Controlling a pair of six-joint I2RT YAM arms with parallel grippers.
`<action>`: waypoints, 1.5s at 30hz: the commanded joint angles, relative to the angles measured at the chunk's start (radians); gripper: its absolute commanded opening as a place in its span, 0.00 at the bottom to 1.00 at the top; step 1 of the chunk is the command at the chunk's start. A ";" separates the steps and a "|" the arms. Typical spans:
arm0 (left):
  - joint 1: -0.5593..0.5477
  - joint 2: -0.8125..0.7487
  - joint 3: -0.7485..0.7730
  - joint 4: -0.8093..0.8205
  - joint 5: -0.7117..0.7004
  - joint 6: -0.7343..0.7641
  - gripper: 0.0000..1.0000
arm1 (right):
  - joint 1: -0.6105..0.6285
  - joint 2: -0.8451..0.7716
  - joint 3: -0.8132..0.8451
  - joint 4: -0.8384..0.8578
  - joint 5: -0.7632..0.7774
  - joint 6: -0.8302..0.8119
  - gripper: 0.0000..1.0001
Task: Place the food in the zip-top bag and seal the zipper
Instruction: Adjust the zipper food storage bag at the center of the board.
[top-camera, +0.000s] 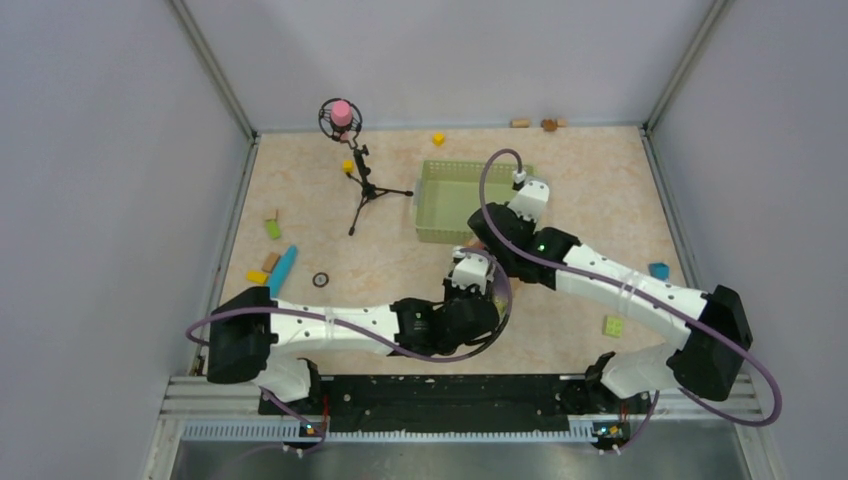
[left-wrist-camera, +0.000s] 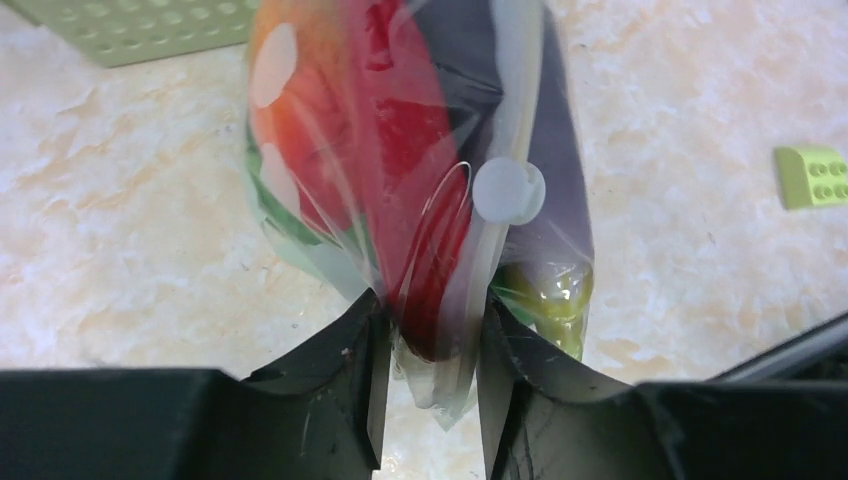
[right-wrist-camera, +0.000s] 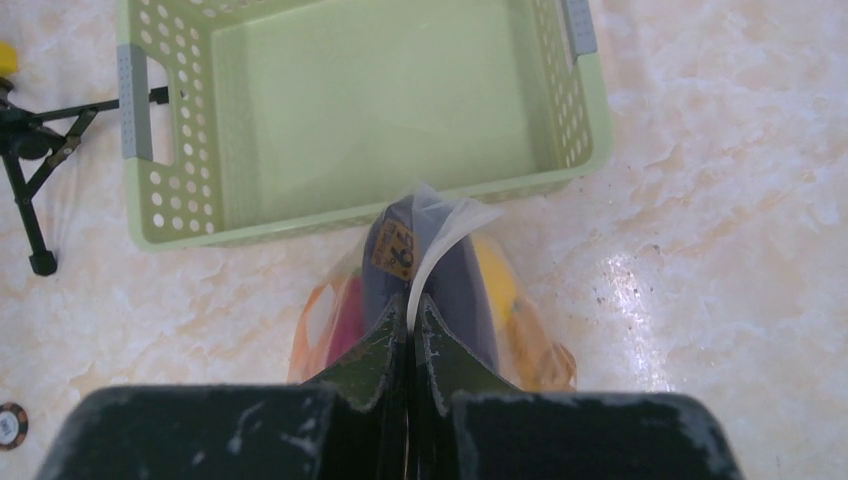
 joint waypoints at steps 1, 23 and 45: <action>0.009 0.017 0.035 -0.066 -0.159 -0.031 0.00 | -0.009 -0.088 -0.078 0.089 -0.123 -0.102 0.00; 0.034 -0.446 -0.112 -0.275 0.371 0.361 0.00 | -0.054 -0.549 -0.353 0.576 -1.095 -1.399 0.84; 0.099 -0.405 -0.097 -0.316 0.437 0.420 0.00 | -0.055 -0.452 -0.308 0.177 -1.445 -1.909 0.62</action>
